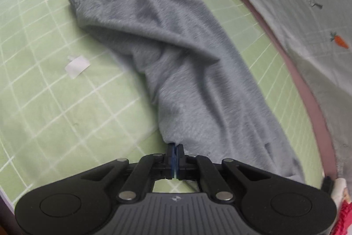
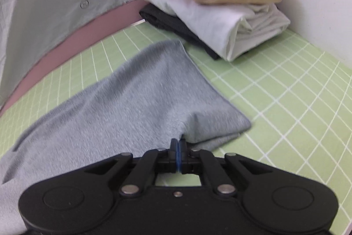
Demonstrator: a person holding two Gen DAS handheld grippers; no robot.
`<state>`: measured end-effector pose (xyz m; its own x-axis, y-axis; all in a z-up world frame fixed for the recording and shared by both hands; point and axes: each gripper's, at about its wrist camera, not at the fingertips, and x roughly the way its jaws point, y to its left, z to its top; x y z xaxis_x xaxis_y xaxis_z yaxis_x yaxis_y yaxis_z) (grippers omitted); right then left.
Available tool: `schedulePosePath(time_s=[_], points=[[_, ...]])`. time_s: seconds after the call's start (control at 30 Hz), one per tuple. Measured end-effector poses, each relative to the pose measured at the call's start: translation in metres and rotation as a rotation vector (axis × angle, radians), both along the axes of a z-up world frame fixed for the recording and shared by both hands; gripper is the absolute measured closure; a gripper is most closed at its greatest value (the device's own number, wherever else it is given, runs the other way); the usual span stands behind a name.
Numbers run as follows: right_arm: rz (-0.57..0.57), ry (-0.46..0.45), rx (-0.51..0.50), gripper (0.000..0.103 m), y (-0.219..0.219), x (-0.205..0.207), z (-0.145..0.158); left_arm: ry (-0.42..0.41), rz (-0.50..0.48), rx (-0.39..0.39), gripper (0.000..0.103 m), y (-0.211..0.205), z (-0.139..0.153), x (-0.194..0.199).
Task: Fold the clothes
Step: 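Open both grippers and lay the legs straight on the mat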
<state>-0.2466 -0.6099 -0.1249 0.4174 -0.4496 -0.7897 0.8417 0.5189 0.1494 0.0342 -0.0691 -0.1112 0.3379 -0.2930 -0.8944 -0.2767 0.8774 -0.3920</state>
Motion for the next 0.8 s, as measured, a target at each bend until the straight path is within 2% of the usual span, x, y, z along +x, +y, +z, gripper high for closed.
schedulePosePath(time_s=[0.07, 0.1, 0.13, 0.17, 0.2, 0.27, 0.4, 0.53, 0.6, 0.7, 0.8], points=[[-0.005, 0.028, -0.007, 0.096, 0.003, 0.0, -0.003, -0.023, 0.003, 0.009, 0.1, 0.002, 0.005, 0.0], [-0.007, 0.023, -0.013, 0.091, 0.003, -0.001, -0.001, -0.042, 0.005, 0.009, 0.095, 0.003, 0.009, -0.001], [-0.013, 0.015, -0.027, 0.086, 0.004, -0.001, 0.003, -0.061, 0.008, 0.009, 0.092, 0.004, 0.014, -0.001], [-0.022, 0.01, -0.044, 0.073, 0.004, -0.001, 0.007, -0.083, 0.005, 0.015, 0.088, 0.005, 0.019, 0.001], [-0.026, 0.007, -0.06, 0.068, 0.003, 0.0, 0.011, -0.11, -0.004, 0.027, 0.087, 0.004, 0.027, 0.004], [-0.022, 0.002, -0.088, 0.068, 0.001, 0.004, 0.019, -0.154, -0.032, 0.061, 0.084, -0.001, 0.04, 0.012], [0.002, -0.006, -0.119, 0.063, -0.004, 0.015, 0.028, -0.221, -0.108, 0.142, 0.07, -0.02, 0.054, 0.031], [0.044, 0.009, -0.134, 0.062, -0.011, 0.038, 0.03, -0.247, -0.194, 0.193, 0.065, -0.05, 0.055, 0.056], [0.066, 0.019, -0.14, 0.061, -0.016, 0.05, 0.029, -0.252, -0.216, 0.199, 0.057, -0.064, 0.052, 0.068], [0.083, 0.012, -0.134, 0.059, -0.026, 0.067, 0.029, -0.235, -0.23, 0.193, 0.055, -0.084, 0.043, 0.088], [0.088, -0.006, -0.121, 0.055, -0.034, 0.087, 0.028, -0.191, -0.194, 0.166, 0.054, -0.099, 0.031, 0.109]])
